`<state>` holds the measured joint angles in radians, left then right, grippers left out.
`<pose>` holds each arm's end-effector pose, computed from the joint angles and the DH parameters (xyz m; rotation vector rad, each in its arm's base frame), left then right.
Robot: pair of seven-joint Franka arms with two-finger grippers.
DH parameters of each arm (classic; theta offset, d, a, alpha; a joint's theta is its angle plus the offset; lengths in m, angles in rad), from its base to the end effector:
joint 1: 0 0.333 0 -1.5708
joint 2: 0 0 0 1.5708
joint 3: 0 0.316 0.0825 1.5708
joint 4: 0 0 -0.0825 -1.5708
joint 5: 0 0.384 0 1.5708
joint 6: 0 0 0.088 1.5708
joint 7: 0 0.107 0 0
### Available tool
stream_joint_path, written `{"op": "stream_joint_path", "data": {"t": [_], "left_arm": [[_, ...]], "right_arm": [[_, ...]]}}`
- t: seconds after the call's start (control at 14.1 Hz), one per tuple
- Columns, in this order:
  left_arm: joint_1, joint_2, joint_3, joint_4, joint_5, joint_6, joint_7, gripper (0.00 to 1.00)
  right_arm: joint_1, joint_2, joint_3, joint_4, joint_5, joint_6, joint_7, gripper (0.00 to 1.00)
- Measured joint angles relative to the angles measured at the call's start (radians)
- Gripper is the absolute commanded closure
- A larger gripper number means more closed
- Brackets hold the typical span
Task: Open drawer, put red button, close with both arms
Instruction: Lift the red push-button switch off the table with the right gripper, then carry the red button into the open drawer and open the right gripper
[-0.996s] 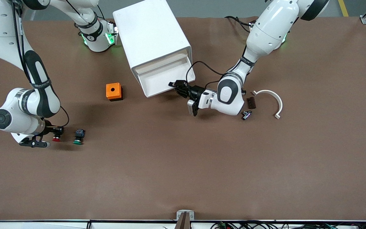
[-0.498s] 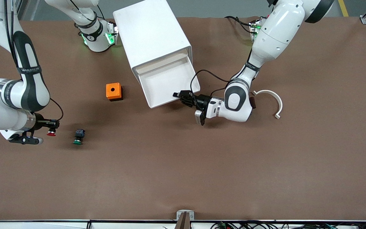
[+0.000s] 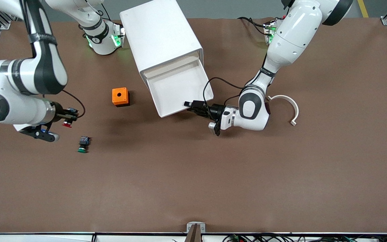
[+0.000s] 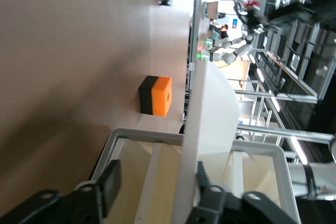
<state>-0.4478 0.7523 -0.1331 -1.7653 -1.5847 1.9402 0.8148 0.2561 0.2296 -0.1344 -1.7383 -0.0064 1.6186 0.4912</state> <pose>0.5031 -0.4039 0.1563 1.7727 -0.1765 -0.3132 0.5794 0.0749 0.4200 2.9131 -0.5451 -0.4789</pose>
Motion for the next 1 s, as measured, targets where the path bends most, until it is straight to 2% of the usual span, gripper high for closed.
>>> {"op": "stream_joint_path", "data": {"t": [0.21,0.43,0.71,1.0], "left_arm": [[0.019,-0.001,0.014,0.017,0.08,0.003,-0.151,0.0],[0.057,-0.025,0.014,0.055,0.226,0.002,-0.356,0.0],[0.081,-0.094,0.015,0.139,0.489,0.001,-0.709,0.0],[0.118,-0.12,0.016,0.179,0.735,-0.014,-0.869,0.0]], "right_arm": [[0.157,-0.023,0.004,0.042,0.009,-0.07,0.264,0.69],[0.26,-0.024,0.005,0.052,0.12,-0.066,0.476,0.69],[0.332,-0.021,0.004,0.052,0.211,0.019,0.7,0.69],[0.428,0.0,0.004,0.051,0.279,0.157,0.916,0.69]]}}
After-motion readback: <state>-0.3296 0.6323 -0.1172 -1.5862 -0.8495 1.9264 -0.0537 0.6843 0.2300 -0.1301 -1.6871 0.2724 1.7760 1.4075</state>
